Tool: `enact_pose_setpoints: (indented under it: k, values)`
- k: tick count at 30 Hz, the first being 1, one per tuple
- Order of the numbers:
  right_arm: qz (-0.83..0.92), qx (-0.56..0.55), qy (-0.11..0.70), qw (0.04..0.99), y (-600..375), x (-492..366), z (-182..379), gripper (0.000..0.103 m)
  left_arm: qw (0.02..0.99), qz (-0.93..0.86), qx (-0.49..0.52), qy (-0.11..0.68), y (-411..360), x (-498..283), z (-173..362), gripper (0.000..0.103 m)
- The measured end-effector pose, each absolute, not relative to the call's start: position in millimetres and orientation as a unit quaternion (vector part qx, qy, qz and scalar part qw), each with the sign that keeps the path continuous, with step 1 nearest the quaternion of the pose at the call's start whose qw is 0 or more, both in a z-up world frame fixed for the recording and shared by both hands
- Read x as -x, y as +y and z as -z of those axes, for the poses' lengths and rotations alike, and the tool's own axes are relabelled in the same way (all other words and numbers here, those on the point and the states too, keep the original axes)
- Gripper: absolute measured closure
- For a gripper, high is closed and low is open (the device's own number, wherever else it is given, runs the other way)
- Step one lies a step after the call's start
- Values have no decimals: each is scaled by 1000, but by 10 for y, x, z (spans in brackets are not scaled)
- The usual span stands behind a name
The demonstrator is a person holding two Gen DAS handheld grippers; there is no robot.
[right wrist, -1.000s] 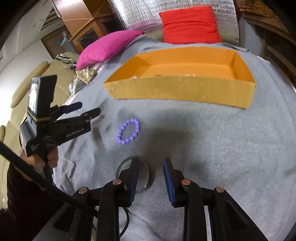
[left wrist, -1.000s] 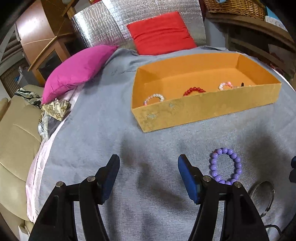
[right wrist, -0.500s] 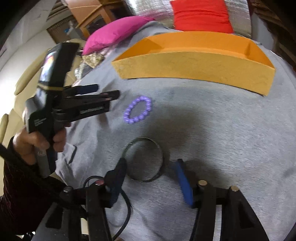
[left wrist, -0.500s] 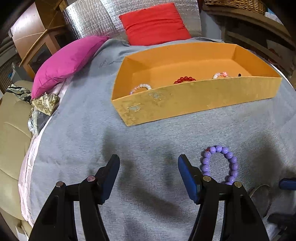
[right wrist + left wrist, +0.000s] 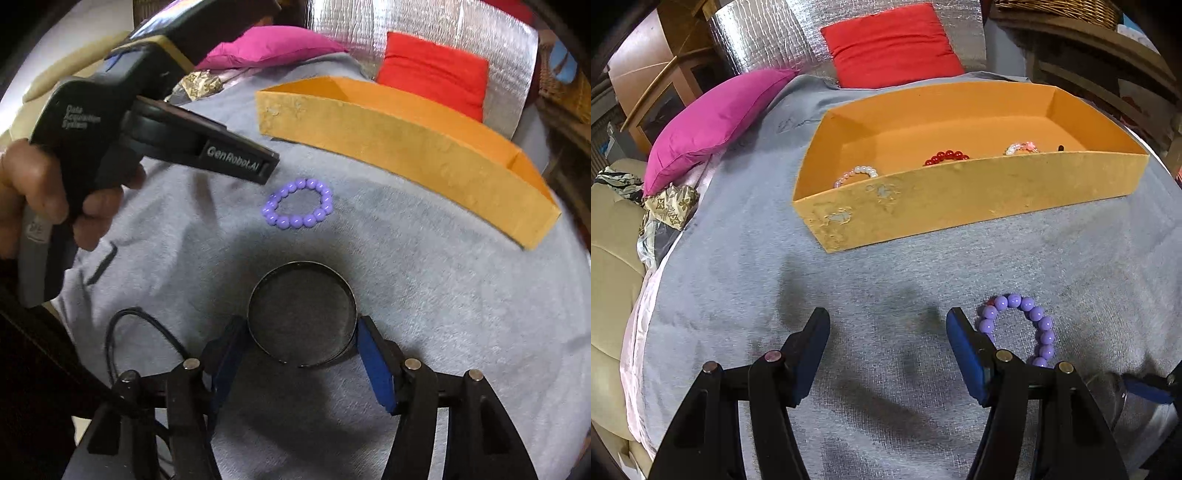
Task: Organize jewelry
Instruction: 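Grasp the silver bangle with the right tool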
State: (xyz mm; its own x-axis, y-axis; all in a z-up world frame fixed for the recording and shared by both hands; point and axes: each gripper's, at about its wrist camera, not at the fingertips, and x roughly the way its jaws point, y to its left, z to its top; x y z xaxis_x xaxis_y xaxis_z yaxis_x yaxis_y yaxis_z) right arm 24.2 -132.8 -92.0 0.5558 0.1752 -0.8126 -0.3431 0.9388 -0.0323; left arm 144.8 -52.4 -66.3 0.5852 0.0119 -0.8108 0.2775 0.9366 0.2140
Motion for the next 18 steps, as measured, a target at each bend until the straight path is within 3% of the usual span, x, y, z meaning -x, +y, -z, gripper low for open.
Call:
enact_pose_setpoints:
  k: [18]
  values:
    - [-8, -28, 465, 885, -2162, -738, 804, 40, 879, 99, -187, 428, -762, -1285, 597, 37]
